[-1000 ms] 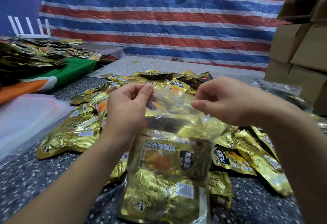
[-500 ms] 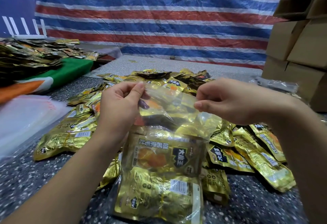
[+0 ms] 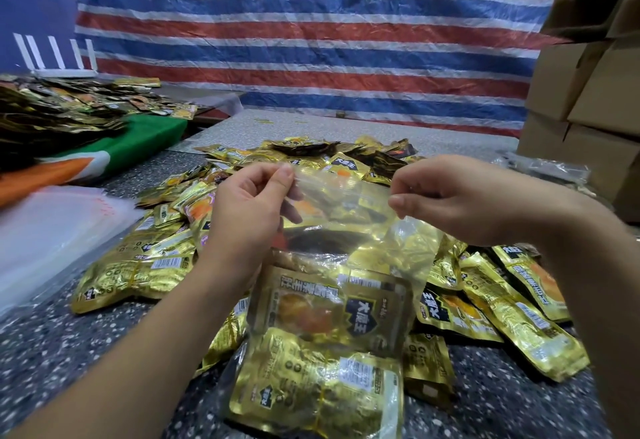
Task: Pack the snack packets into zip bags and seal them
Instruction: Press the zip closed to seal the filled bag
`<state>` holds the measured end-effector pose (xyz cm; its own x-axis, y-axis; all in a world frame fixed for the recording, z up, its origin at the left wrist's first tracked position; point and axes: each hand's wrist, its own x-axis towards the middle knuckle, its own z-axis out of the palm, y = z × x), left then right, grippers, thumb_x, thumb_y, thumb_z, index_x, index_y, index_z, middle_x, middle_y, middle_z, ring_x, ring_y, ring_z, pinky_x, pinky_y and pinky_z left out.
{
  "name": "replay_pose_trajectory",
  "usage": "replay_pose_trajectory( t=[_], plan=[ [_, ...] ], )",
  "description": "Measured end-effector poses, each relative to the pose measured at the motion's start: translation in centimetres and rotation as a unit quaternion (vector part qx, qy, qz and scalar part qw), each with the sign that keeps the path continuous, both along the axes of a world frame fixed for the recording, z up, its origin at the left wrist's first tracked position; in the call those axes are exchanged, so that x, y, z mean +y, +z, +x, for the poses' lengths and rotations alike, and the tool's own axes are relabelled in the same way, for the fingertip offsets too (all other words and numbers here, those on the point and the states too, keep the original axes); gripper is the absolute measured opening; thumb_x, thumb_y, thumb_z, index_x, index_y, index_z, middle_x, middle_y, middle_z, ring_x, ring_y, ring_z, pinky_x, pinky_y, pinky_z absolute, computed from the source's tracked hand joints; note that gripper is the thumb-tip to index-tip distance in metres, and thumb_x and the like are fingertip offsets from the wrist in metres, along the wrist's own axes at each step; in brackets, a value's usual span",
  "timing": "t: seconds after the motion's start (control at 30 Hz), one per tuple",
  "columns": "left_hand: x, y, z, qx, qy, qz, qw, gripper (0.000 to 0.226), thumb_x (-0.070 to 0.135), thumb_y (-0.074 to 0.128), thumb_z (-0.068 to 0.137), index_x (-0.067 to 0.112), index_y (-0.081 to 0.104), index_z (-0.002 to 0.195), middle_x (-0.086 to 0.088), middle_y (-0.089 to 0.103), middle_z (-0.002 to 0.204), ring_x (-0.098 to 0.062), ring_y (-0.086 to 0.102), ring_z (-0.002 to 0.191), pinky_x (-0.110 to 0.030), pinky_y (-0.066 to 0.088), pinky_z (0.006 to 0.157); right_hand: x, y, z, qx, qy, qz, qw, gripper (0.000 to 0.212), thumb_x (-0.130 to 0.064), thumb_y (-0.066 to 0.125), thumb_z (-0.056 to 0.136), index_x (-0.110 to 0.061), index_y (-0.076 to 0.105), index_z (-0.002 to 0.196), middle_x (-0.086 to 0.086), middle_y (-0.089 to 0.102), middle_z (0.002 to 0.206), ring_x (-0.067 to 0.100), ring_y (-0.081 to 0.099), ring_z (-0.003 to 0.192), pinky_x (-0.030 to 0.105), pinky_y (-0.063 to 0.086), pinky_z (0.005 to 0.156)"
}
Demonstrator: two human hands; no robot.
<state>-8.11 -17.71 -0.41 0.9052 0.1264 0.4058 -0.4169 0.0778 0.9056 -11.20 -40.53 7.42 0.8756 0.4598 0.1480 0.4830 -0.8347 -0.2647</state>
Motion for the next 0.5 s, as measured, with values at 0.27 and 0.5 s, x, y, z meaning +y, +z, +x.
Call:
replay_pose_trajectory(
  t=[0.27,0.5],
  plan=[
    [-0.24,-0.2,0.07,-0.002,-0.007,0.02,1.0,0.026,0.022,0.052,0.101,0.014,0.061,0.078,0.007,0.06,0.055,-0.003,0.048,0.041,-0.015,0.036,0.039,-0.41,0.02,0.24,0.016,-0.004,0.013,1.0,0.038,-0.067,0.043,0.079,-0.035,0.064,0.079,-0.008,0.058,0.067,0.01,0.051,0.056,0.026,0.044,0.054],
    [-0.18,-0.36,0.22,0.001,0.009,0.0,1.0,0.026,0.024,0.054,0.1,0.017,0.063,0.077,0.008,0.061,0.059,-0.006,0.05,0.042,-0.017,0.038,0.038,-0.1,-0.32,0.3,-0.025,0.01,0.018,0.999,0.026,-0.04,0.052,0.097,-0.03,0.06,0.074,-0.021,0.055,0.058,0.001,0.044,0.047,0.017,0.038,0.048]
  ],
)
